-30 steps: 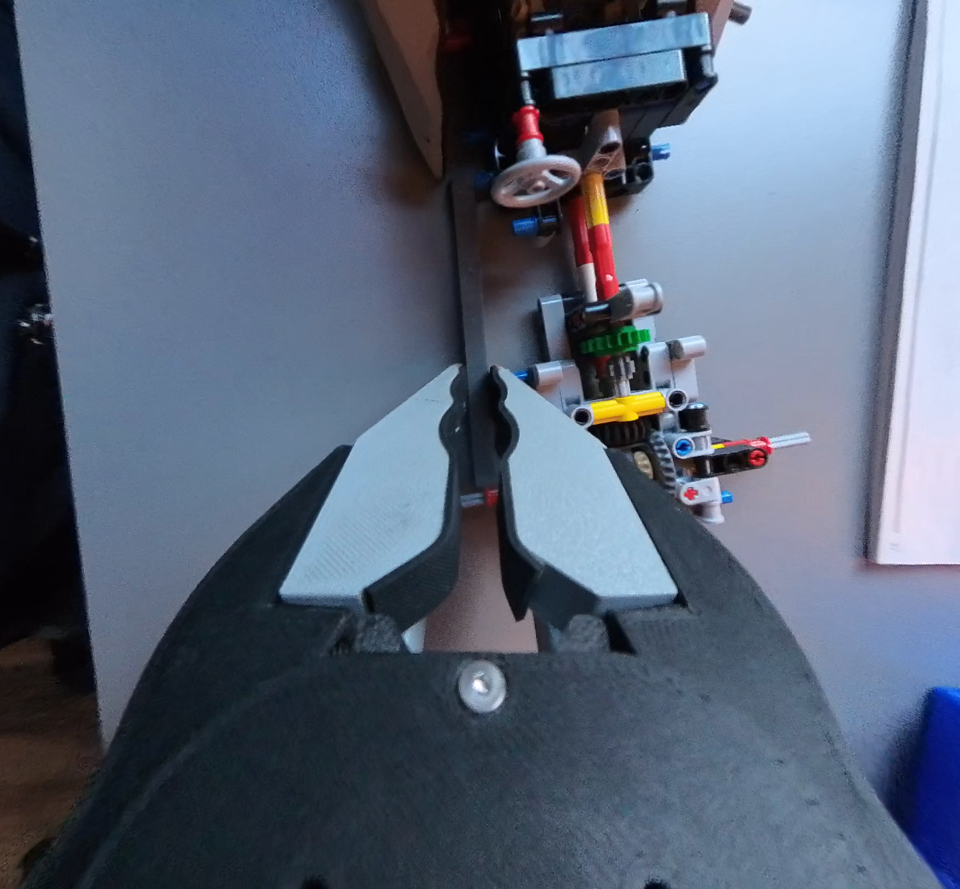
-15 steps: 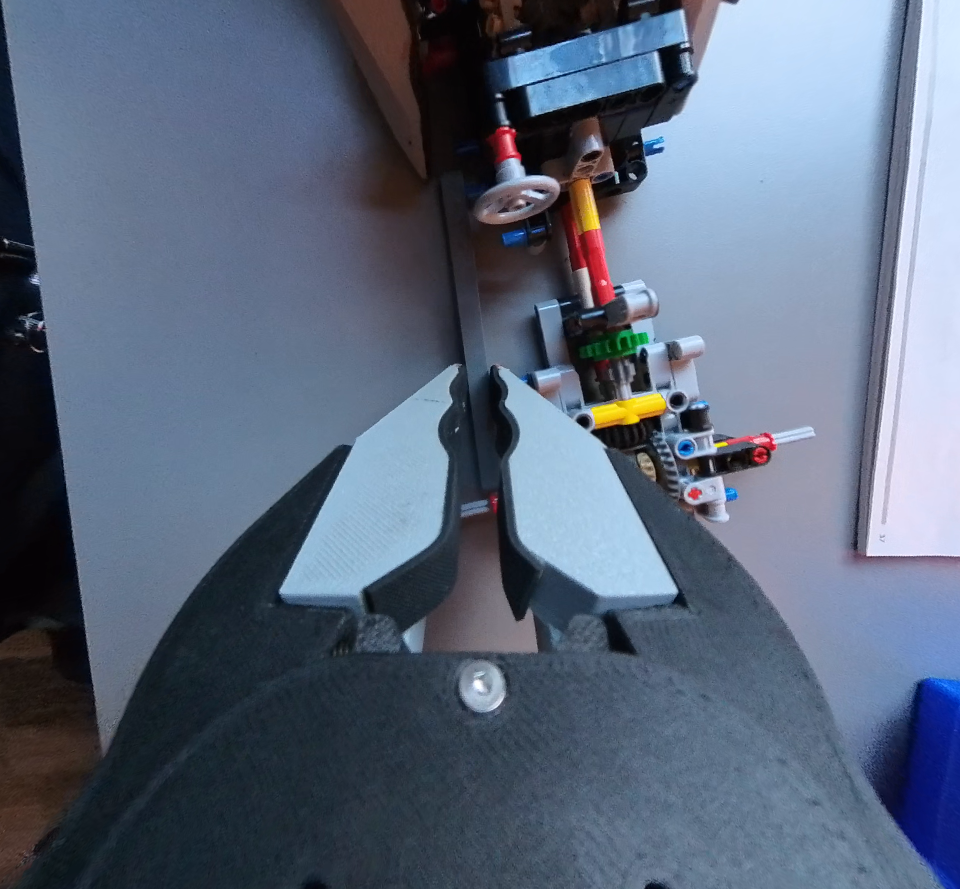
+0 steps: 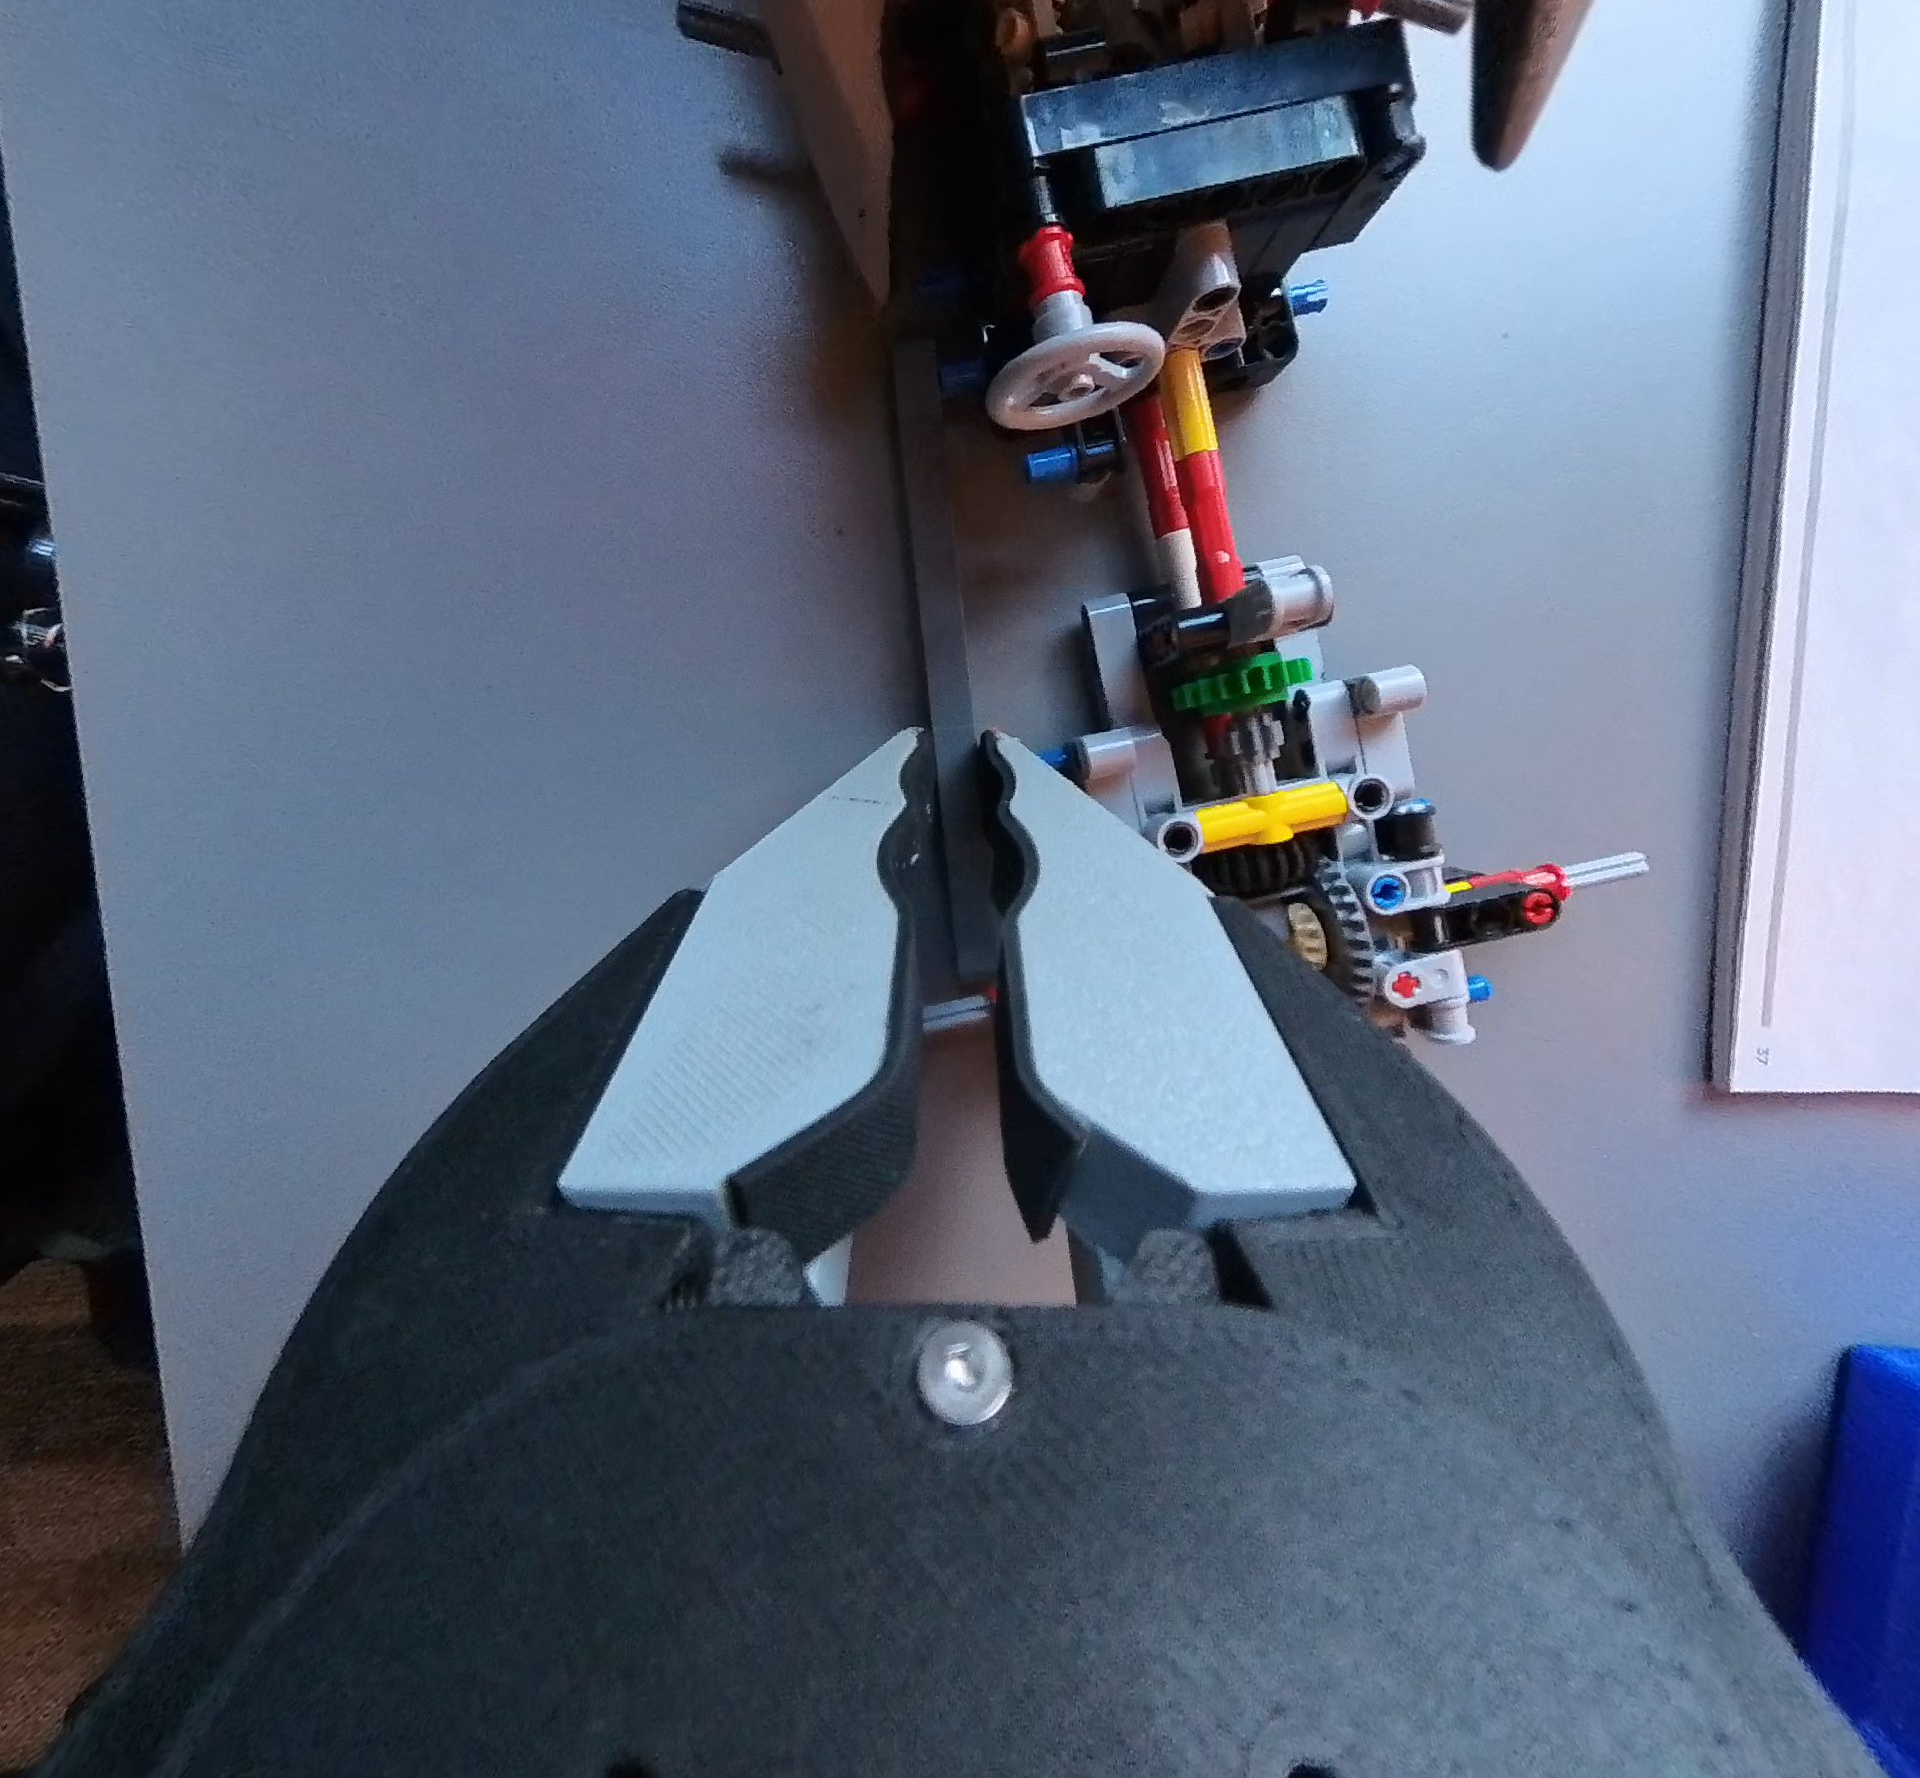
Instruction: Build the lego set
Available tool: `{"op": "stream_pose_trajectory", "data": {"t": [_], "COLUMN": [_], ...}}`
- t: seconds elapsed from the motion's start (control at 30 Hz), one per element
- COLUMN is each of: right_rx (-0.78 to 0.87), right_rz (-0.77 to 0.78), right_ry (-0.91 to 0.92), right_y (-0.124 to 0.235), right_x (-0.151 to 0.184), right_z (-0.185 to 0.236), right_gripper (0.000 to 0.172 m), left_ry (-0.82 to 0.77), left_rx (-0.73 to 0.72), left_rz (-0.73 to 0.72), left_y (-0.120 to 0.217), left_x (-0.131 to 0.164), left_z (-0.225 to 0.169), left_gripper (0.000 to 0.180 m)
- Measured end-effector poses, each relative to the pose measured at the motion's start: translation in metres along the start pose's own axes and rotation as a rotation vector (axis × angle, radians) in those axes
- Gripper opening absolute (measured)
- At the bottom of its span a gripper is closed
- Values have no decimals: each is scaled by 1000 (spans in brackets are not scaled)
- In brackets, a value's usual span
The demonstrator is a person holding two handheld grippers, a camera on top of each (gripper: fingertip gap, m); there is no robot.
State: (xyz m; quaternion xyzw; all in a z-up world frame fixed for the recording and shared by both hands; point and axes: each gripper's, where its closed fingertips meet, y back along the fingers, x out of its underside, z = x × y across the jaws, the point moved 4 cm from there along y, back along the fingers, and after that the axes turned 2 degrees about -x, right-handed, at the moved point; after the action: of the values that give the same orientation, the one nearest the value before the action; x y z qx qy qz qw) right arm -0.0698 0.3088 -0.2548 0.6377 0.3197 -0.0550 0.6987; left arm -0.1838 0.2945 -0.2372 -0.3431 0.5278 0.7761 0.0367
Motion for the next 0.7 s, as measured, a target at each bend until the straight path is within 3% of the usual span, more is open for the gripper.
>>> {"op": "stream_pose_trajectory", "data": {"t": [0.23, 0.7], "right_rx": [0, 11], "right_rz": [2, -8], "right_ry": [4, -2], "right_y": [1, 1], "right_x": [1, 2], "right_z": [-1, -3], "right_gripper": [6, 6], "left_ry": [-36, -32], "left_rx": [79, 116], "left_rz": [70, 68], "left_y": [-17, -20], "left_x": [-2, -4], "left_z": [-8, -8], "left_gripper": [95, 88]}}
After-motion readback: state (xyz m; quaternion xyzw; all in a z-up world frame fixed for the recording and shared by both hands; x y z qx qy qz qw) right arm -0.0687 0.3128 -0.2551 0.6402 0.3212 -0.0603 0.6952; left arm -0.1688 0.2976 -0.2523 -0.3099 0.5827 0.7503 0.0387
